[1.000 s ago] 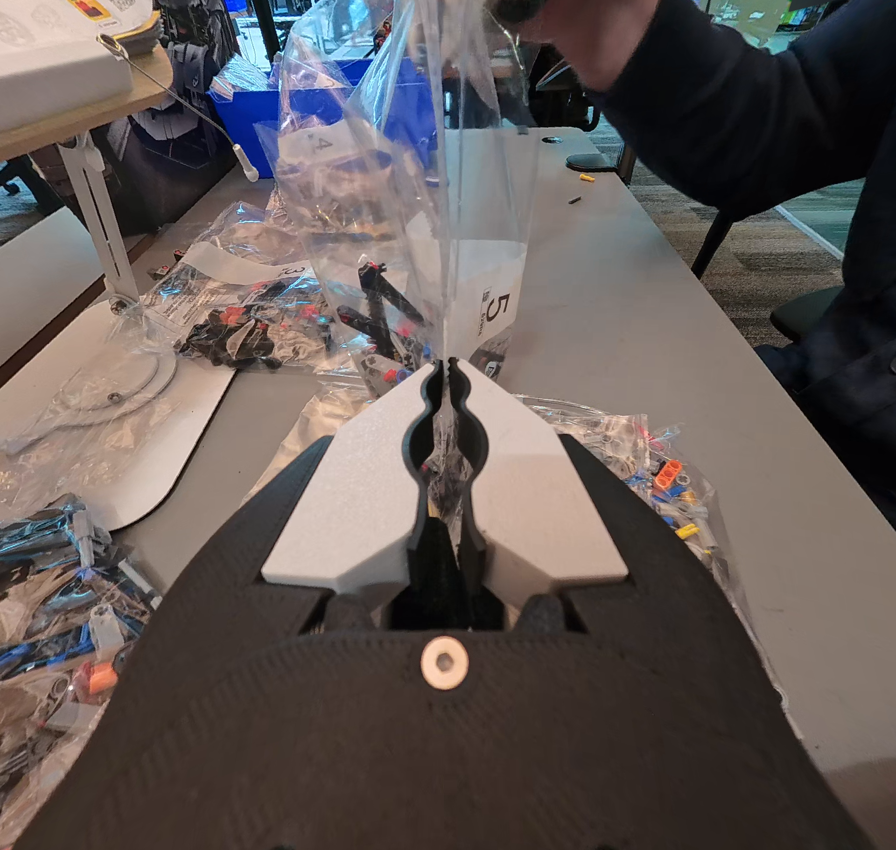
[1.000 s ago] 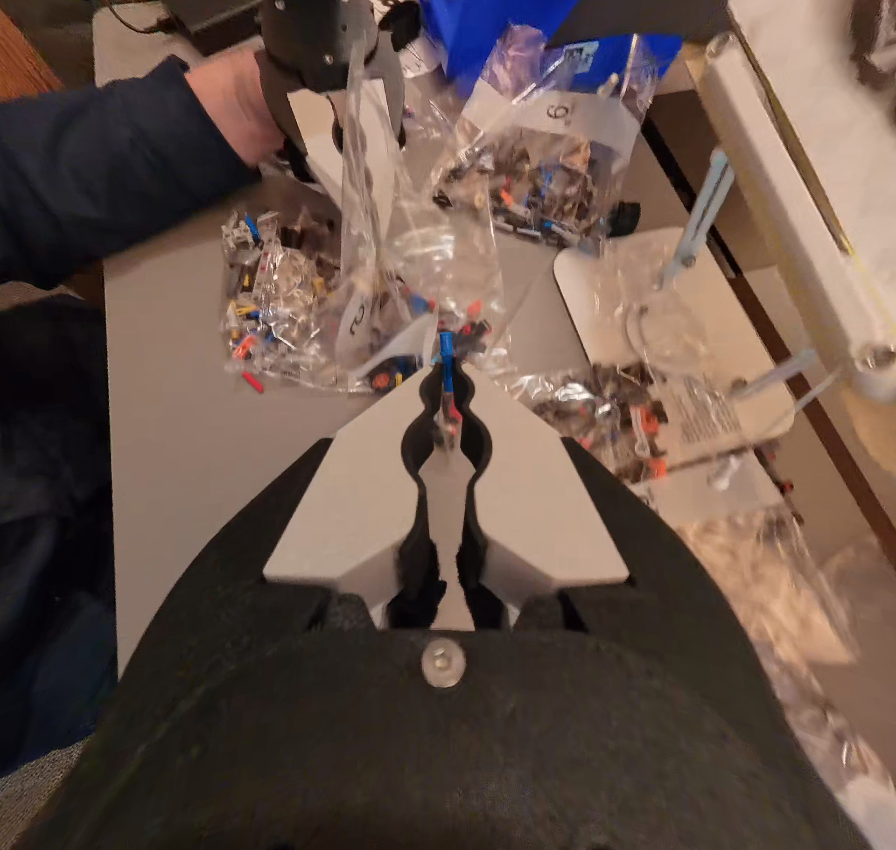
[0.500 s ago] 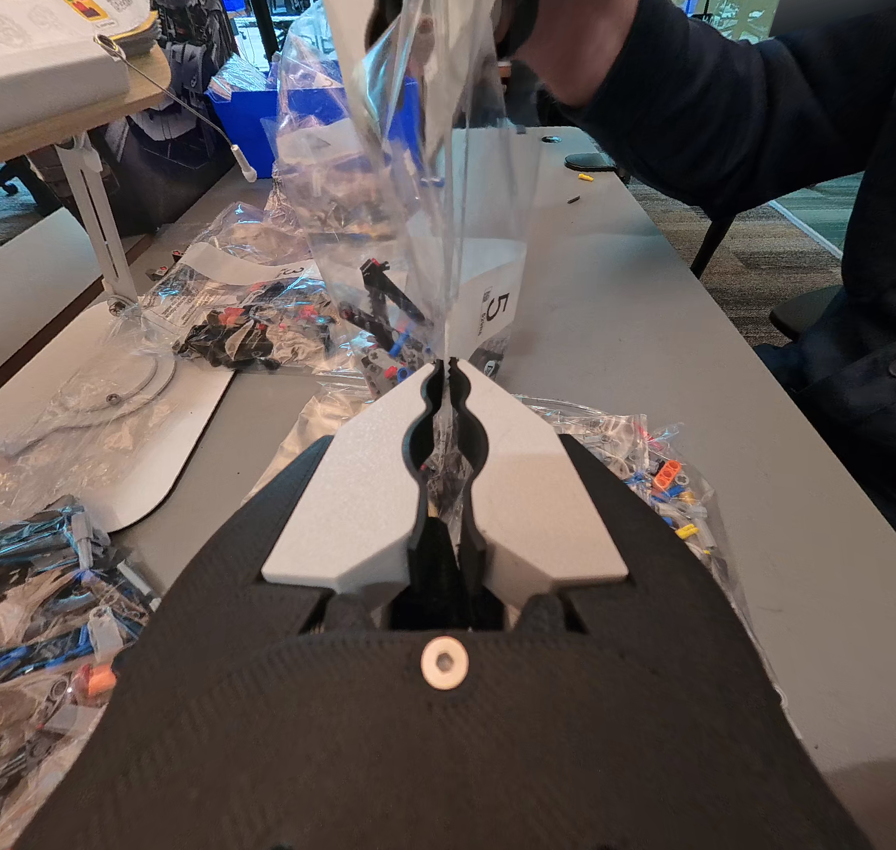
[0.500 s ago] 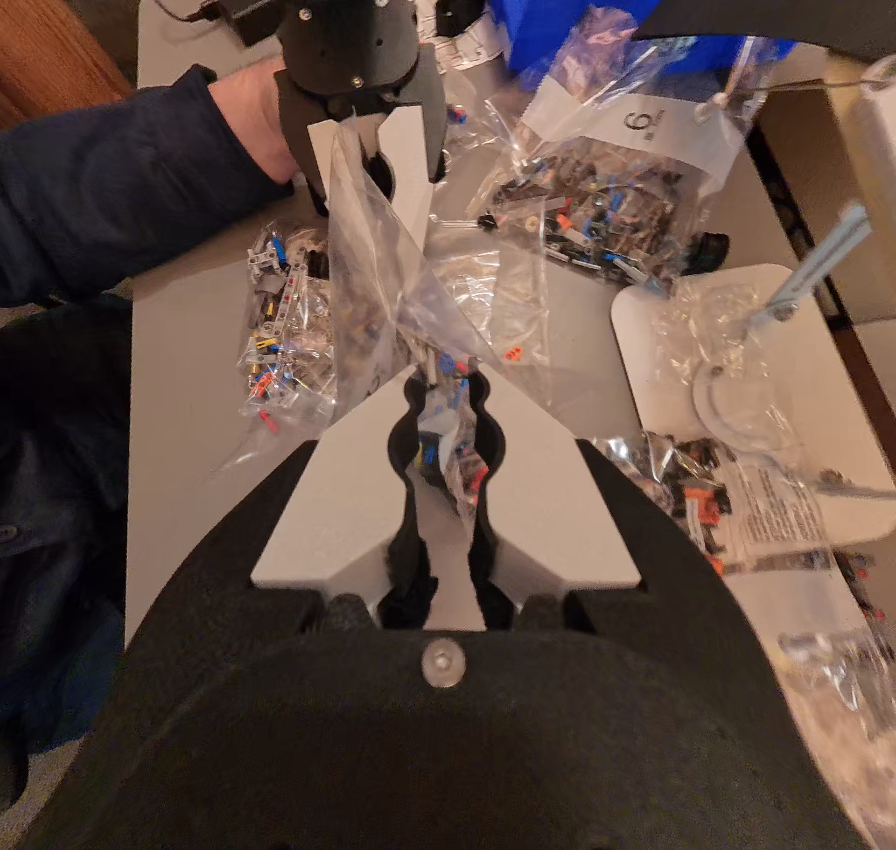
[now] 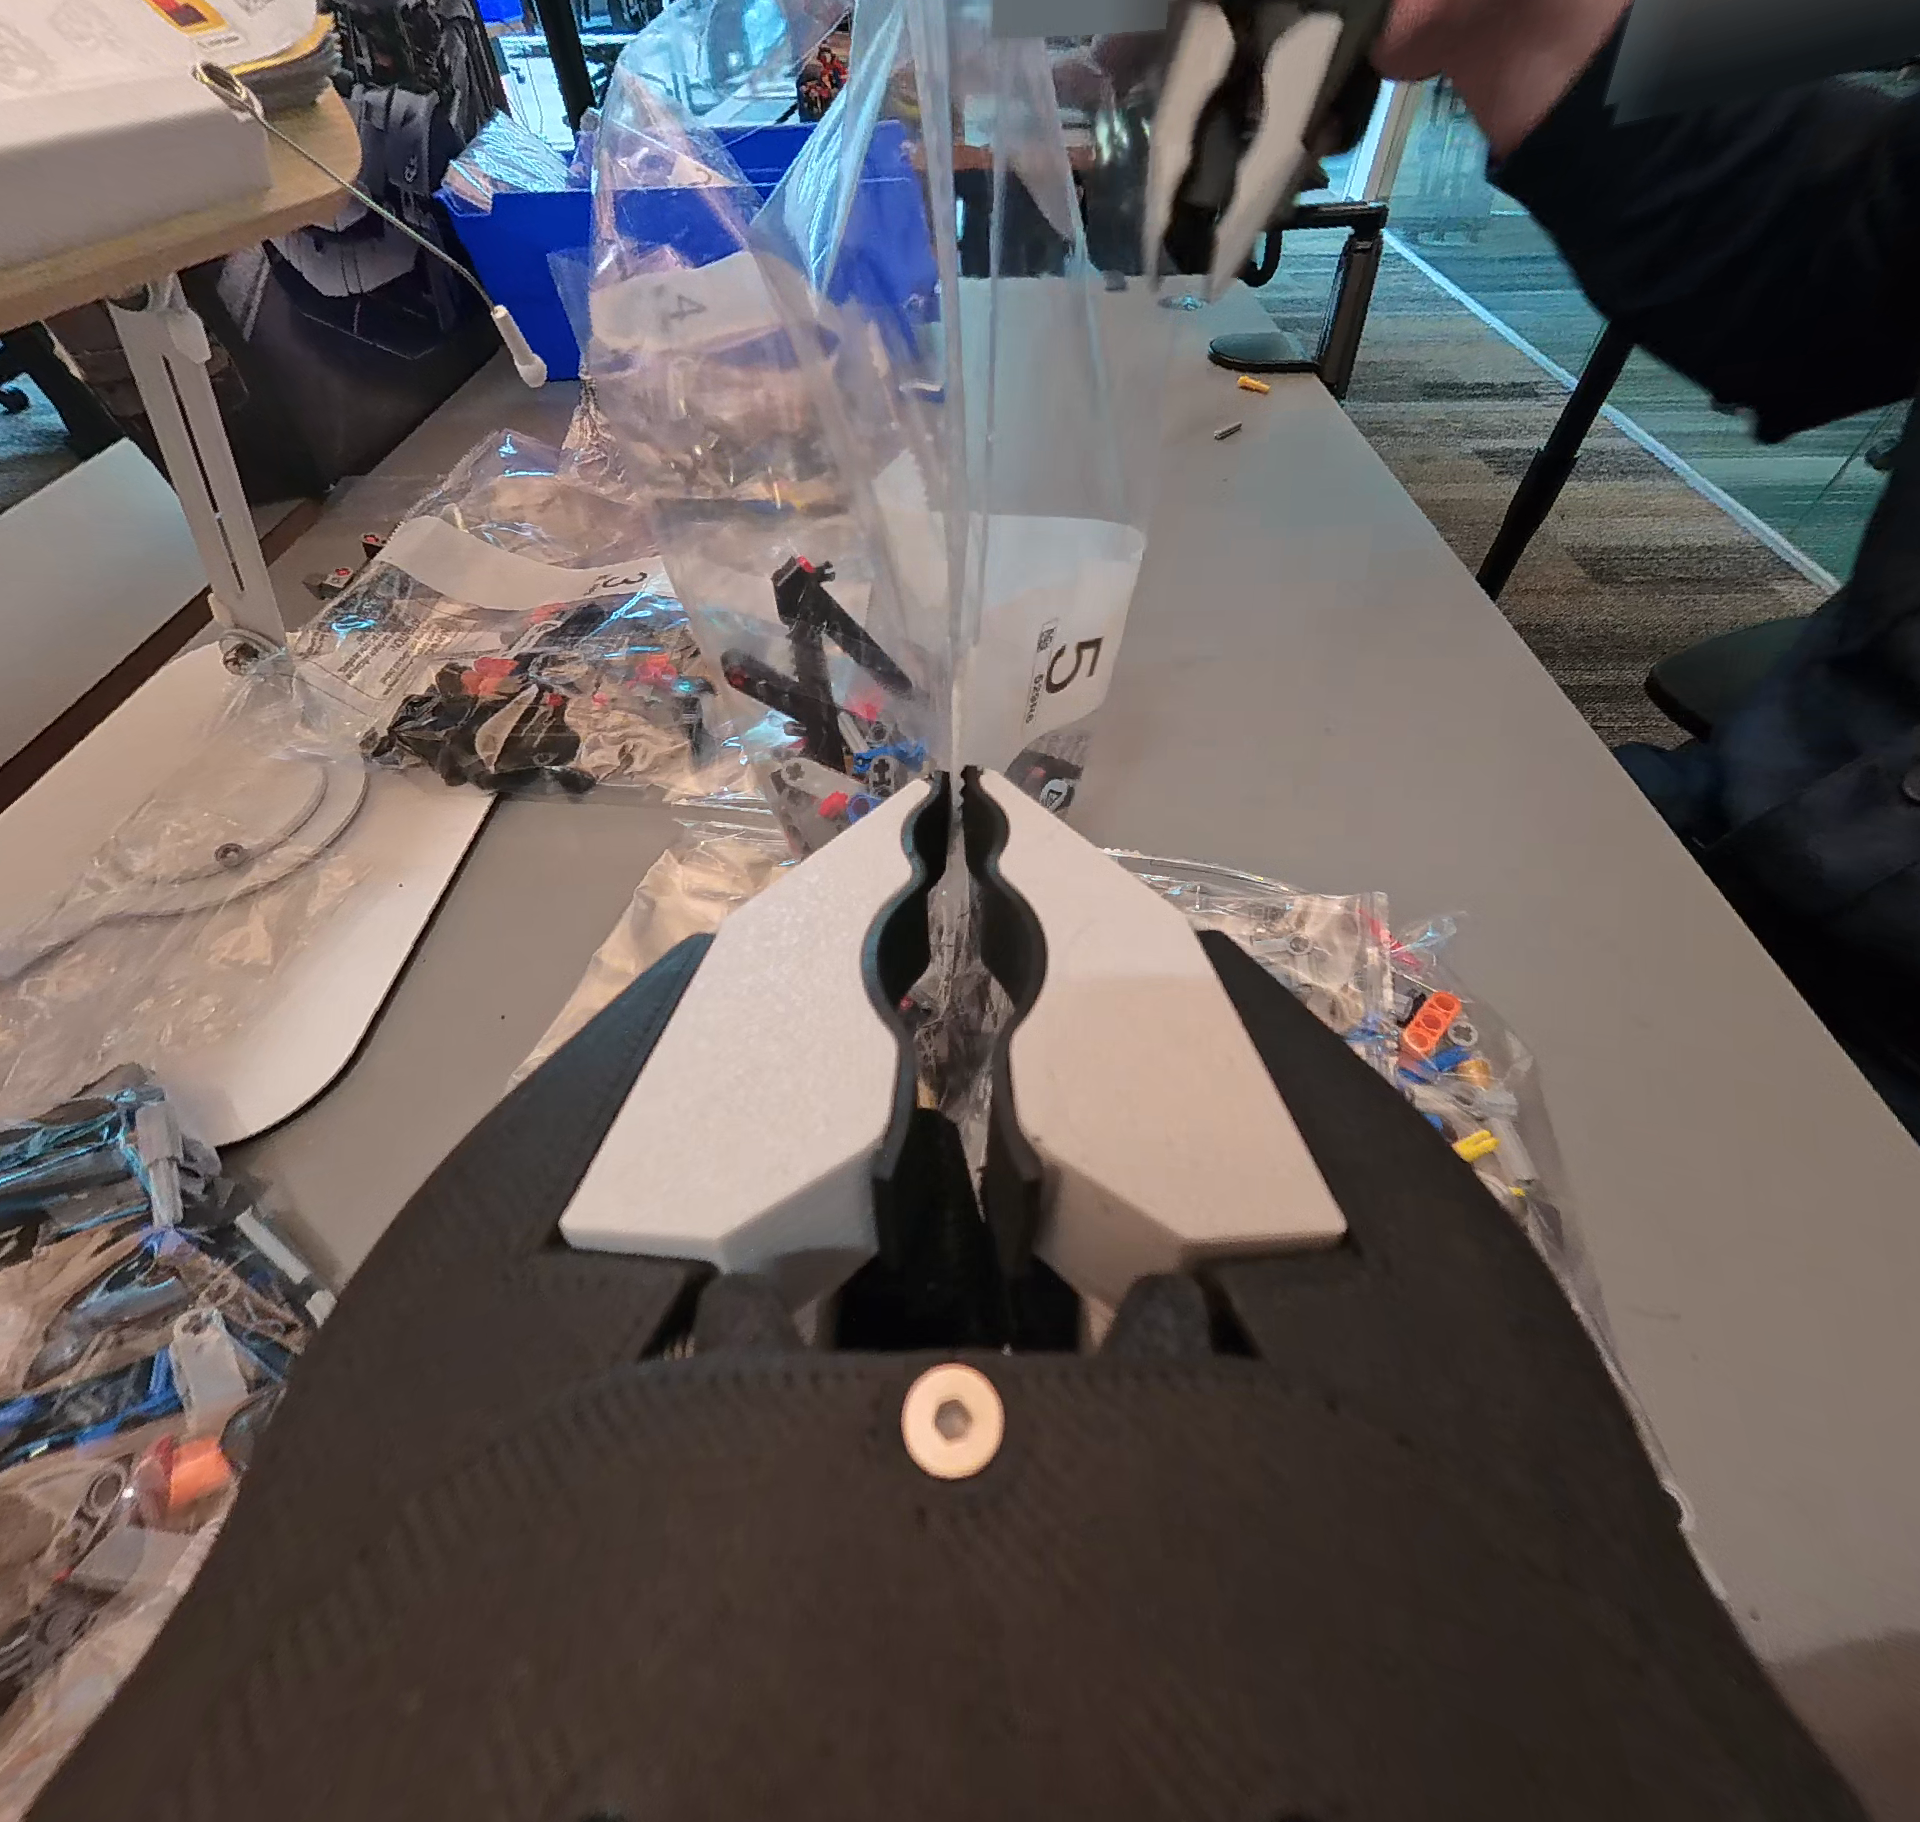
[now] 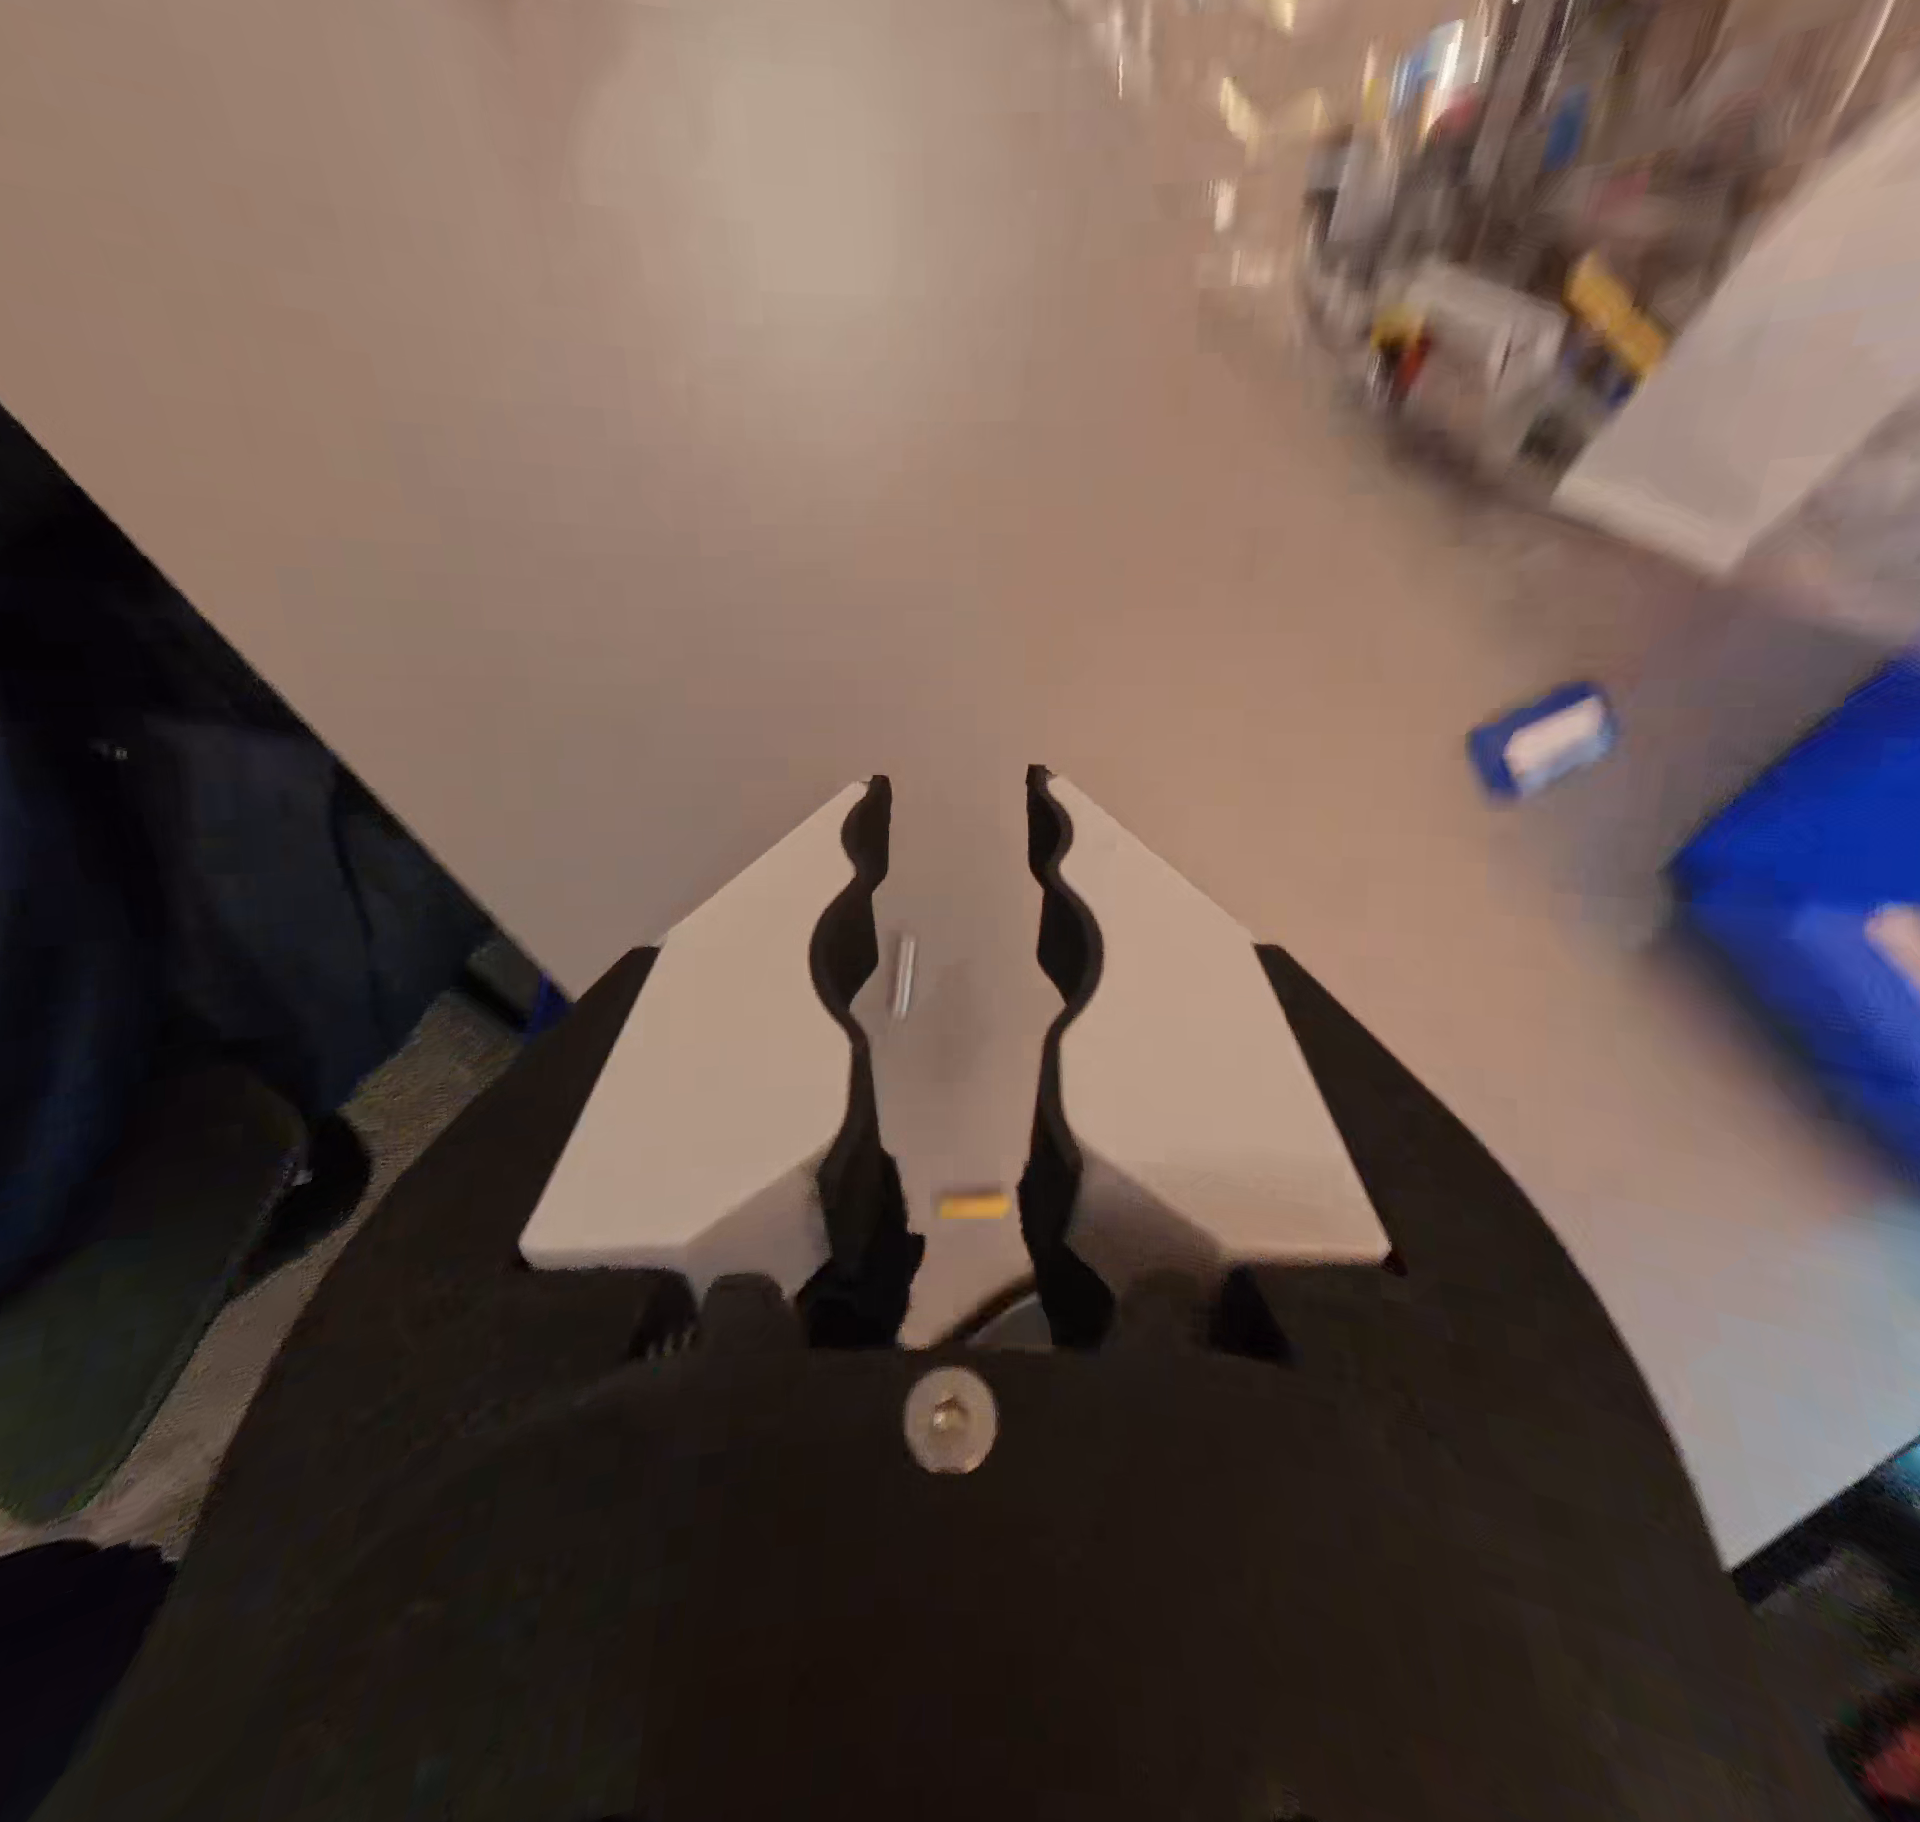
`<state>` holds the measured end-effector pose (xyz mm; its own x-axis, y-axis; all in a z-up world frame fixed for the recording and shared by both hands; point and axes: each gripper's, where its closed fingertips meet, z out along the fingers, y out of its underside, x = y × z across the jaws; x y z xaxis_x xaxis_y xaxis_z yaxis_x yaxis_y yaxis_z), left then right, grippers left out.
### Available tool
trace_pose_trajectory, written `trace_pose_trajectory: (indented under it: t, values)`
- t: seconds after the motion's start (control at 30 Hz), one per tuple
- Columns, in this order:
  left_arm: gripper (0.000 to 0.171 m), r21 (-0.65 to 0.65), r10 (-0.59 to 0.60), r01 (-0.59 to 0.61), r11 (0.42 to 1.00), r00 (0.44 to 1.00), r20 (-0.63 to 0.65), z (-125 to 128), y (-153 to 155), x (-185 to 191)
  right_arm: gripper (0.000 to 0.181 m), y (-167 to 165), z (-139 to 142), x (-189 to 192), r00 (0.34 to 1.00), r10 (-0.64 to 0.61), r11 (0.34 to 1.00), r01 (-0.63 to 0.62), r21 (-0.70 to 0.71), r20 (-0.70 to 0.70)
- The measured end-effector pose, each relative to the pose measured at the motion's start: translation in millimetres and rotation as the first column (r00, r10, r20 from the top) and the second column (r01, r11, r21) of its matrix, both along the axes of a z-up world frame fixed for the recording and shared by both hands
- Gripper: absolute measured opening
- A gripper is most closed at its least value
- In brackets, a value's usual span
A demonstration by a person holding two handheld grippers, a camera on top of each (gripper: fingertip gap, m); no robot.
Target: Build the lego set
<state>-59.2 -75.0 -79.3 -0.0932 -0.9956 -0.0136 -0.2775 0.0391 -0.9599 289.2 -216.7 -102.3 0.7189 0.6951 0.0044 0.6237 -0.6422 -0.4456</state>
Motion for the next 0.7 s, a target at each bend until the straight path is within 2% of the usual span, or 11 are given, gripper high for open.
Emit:
trace_pose_trajectory:
  t: [0.07,0.13,0.2,0.27,0.4,0.53,0.63,0.7]
  values:
    - [0.001,-0.004,0.001,-0.001,1.000,1.000,-0.002,-1,1,1,0.022,-24,-19,15,0.999,-0.042,0.998,0.041,-0.057,-0.016]
    - [0.001,-0.006,0.002,-0.003,1.000,1.000,-0.006,-3,1,1,0.021,-40,-40,29,0.996,-0.079,0.990,0.082,-0.111,0.031]
    - [0.002,-0.006,0.004,-0.004,1.000,1.000,-0.009,-3,1,1,0.020,-50,-56,31,0.996,-0.083,0.984,0.087,-0.153,0.032]
    - [0.002,-0.004,0.005,-0.005,1.000,1.000,-0.012,-4,1,1,0.020,-53,-66,25,0.997,-0.079,0.982,0.080,-0.169,0.011]
    - [0.001,-0.002,0.008,-0.009,1.000,1.000,-0.014,-4,2,0,0.002,-49,-77,27,0.994,-0.095,0.981,0.103,-0.164,0.053]
    - [0.001,0.004,0.006,-0.006,1.000,1.000,-0.016,-3,1,0,0.001,-41,-70,19,0.997,-0.078,0.989,0.078,-0.129,0.005]
    - [0.002,0.003,0.005,-0.005,1.000,1.000,-0.015,-3,1,0,0.001,-18,-41,-6,0.995,-0.043,0.999,0.040,-0.033,-0.092]
    - [0.002,0.004,0.004,-0.004,1.000,1.000,-0.015,-3,1,0,0.001,9,-14,-32,0.989,0.011,0.998,-0.002,0.066,-0.145]
